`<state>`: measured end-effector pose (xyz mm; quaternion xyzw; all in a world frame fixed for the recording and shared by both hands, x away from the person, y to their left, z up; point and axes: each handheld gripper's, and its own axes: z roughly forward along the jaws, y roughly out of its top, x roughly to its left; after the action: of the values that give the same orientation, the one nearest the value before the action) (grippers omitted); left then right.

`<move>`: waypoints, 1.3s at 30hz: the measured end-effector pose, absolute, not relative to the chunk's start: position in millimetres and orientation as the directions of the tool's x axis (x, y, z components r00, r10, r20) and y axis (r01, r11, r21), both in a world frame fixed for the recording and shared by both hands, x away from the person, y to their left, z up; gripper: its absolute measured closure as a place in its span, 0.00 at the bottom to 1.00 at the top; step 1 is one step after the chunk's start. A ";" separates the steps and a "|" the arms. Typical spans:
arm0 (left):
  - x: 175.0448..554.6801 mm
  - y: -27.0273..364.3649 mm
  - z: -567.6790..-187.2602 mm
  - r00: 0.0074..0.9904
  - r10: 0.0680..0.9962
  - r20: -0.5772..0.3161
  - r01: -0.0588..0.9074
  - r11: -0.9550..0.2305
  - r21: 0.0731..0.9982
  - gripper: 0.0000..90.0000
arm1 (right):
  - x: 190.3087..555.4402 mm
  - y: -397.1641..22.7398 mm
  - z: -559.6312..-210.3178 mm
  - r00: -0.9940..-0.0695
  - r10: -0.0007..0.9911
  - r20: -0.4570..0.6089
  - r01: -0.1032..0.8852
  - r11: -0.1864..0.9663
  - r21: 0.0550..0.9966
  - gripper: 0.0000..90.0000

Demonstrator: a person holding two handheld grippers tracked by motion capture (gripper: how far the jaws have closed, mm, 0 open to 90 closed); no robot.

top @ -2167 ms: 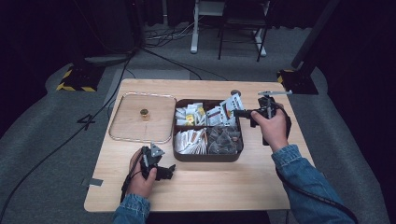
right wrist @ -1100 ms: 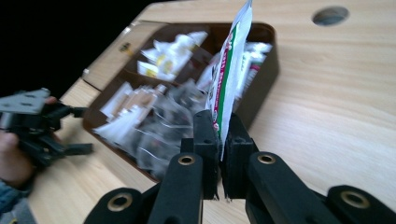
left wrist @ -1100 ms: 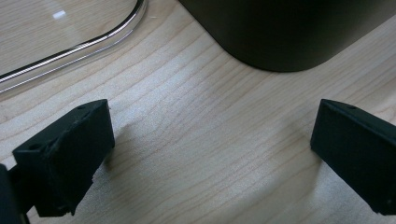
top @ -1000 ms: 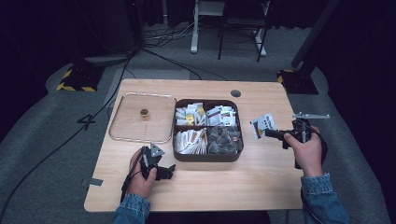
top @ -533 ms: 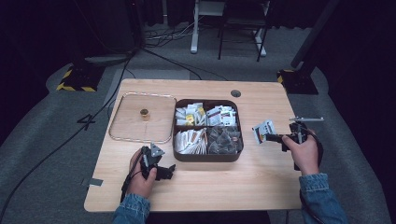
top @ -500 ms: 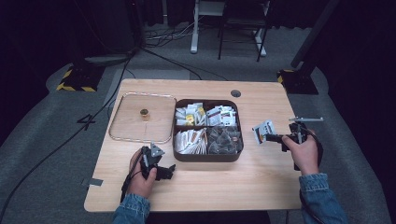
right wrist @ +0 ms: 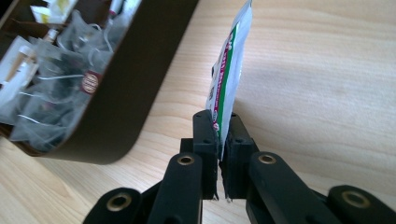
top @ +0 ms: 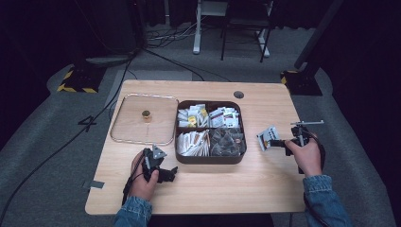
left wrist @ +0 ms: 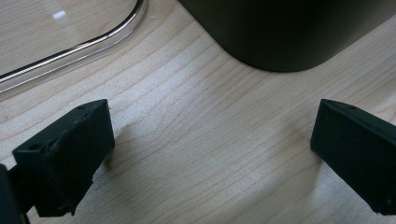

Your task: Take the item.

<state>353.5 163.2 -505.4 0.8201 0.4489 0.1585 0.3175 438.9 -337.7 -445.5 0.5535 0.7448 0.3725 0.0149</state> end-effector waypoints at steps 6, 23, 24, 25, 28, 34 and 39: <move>353.5 163.2 -505.4 0.547 0.837 -0.025 0.636 -0.395 0.663 0.00 | 440.8 -341.7 -449.7 -0.373 0.844 0.385 0.821 0.106 0.561 0.96; 353.5 163.2 -505.4 0.547 0.837 -0.025 0.635 -0.396 0.663 0.00 | 444.7 -357.3 -453.9 -0.328 0.915 0.237 0.710 0.073 0.700 0.51; 353.5 163.2 -505.4 0.547 0.837 -0.025 0.636 -0.395 0.663 0.00 | 444.4 -359.0 -452.8 -0.323 0.921 0.219 0.697 0.075 0.713 0.51; 353.5 163.2 -505.4 0.547 0.837 -0.025 0.636 -0.396 0.663 0.00 | 444.1 -360.4 -451.7 -0.317 0.926 0.203 0.684 0.075 0.726 0.50; 353.5 163.2 -505.4 0.547 0.837 -0.025 0.636 -0.395 0.663 0.00 | 443.3 -362.5 -449.6 -0.320 0.926 0.198 0.669 0.073 0.739 0.50; 353.5 163.2 -505.4 0.547 0.837 -0.025 0.636 -0.395 0.663 0.00 | 441.8 -359.5 -446.6 -0.349 0.916 0.197 0.644 0.082 0.760 0.49; 353.5 163.2 -505.4 0.547 0.837 -0.025 0.636 -0.395 0.663 0.00 | 436.8 -355.4 -438.8 -0.384 0.899 0.211 0.632 0.090 0.770 0.49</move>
<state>353.5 163.2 -505.4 0.8201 0.4489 0.1585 0.3175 436.8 -355.4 -438.8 0.5313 0.7205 0.4159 0.1603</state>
